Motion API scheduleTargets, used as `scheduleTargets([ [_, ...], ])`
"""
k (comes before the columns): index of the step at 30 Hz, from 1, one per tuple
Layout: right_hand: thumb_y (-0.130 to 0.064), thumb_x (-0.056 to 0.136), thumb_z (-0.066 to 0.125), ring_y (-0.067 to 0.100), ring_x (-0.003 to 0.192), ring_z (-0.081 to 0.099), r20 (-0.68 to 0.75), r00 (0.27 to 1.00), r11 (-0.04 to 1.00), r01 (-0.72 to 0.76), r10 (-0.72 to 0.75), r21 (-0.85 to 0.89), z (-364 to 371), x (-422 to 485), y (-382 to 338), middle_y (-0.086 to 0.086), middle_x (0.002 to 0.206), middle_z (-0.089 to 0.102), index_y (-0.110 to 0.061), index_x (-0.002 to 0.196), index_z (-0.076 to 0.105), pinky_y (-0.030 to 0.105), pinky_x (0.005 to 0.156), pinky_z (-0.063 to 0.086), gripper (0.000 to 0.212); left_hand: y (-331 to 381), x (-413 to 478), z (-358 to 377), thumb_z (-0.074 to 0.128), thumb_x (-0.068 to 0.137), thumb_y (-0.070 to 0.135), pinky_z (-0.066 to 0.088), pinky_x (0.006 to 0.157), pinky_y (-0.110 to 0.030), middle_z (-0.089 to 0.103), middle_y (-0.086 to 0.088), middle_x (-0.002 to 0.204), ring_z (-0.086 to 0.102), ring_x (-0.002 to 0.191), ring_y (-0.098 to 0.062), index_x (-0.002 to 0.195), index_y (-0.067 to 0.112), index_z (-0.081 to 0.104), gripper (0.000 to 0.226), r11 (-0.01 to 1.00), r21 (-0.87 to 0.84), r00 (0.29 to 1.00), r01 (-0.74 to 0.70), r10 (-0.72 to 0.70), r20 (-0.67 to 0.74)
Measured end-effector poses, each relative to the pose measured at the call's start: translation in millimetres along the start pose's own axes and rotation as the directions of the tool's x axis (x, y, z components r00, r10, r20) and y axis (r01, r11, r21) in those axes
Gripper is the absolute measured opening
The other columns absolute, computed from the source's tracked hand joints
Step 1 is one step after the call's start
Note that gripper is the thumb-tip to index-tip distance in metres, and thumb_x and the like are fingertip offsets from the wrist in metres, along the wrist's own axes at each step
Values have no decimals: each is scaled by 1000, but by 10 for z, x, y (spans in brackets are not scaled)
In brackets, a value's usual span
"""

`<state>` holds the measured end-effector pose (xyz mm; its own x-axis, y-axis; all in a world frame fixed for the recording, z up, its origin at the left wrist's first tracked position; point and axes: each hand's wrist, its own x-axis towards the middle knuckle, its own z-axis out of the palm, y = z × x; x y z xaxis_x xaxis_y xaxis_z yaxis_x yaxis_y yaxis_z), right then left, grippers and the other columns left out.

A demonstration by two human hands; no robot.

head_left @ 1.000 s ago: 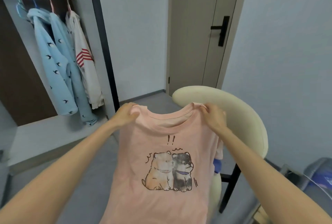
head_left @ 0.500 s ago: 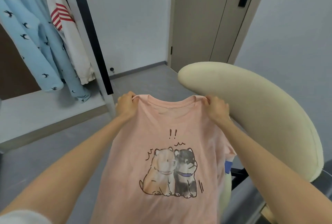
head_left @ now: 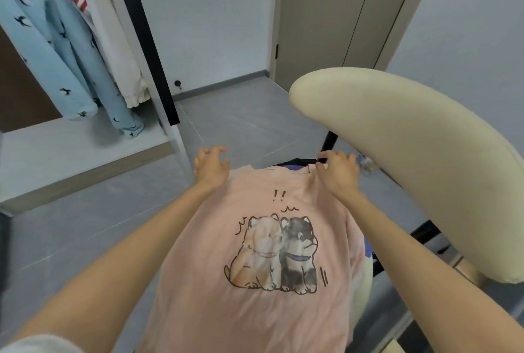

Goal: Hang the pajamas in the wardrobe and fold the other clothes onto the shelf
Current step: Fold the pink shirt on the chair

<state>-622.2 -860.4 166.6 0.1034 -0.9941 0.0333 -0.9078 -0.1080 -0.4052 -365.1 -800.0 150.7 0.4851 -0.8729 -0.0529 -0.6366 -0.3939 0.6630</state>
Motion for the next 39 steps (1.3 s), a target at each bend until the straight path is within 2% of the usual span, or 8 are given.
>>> scheduleTargets([
  [7,-22,94,51,28,124,39,42,993,982,98,-106,159,-144,-648,-68,-1,124,60,-23,116,63,40,98,32,25,-174,-731,-293,52,93,8,29,104,-30,48,-15,131,39,126,-28,124,8,54,31,987,-55,980,-154,159,117],
  [13,-19,93,52,23,100,55,147,968,949,158,-203,272,-90,-1485,-143,-1,108,65,-22,105,65,41,87,46,19,-430,-1525,-615,55,90,2,37,92,-20,56,-11,123,51,112,-21,115,6,59,26,977,-78,958,-199,210,193],
  [20,-19,90,57,10,79,55,236,940,908,139,-246,394,116,-2372,-271,-14,84,59,-27,97,66,32,79,44,14,-774,-2349,-943,57,90,6,36,71,-1,62,3,107,52,89,-5,102,13,65,16,961,-58,914,-272,277,297],
  [25,-15,91,56,9,82,56,291,891,860,182,-349,476,273,-2857,-422,-7,99,66,-24,98,66,33,85,47,15,-1108,-2825,-1132,63,88,15,37,73,-5,57,8,102,48,88,3,101,24,62,16,953,34,875,-302,263,407],
  [29,-16,90,56,18,85,59,319,867,841,182,-381,509,356,-3091,-565,-9,98,66,-31,93,63,40,87,46,17,-1502,-3107,-1150,60,90,33,44,85,-28,55,-6,110,53,99,-19,120,21,50,34,959,274,922,-74,-39,385],
  [32,-15,90,56,20,90,60,323,862,832,181,-391,524,394,-3189,-660,-7,102,67,-30,93,63,42,89,46,17,-1652,-3291,-1072,55,88,52,44,84,-27,58,-6,109,56,99,-19,121,13,48,51,949,237,861,206,-291,417],
  [36,-13,88,58,23,85,59,317,854,818,193,-413,542,378,-3252,-740,-13,94,64,-26,96,65,40,87,47,17,-1621,-3435,-1004,58,88,49,37,56,-7,61,9,80,54,72,-4,82,21,62,29,976,38,869,214,-208,448],
  [39,-9,86,60,12,82,57,296,849,791,208,-438,575,328,-3267,-774,-15,87,63,-25,95,65,30,82,46,18,-1565,-3418,-1025,53,94,33,39,64,-16,61,2,86,53,80,-12,88,16,63,21,981,4,927,195,-186,325],
])
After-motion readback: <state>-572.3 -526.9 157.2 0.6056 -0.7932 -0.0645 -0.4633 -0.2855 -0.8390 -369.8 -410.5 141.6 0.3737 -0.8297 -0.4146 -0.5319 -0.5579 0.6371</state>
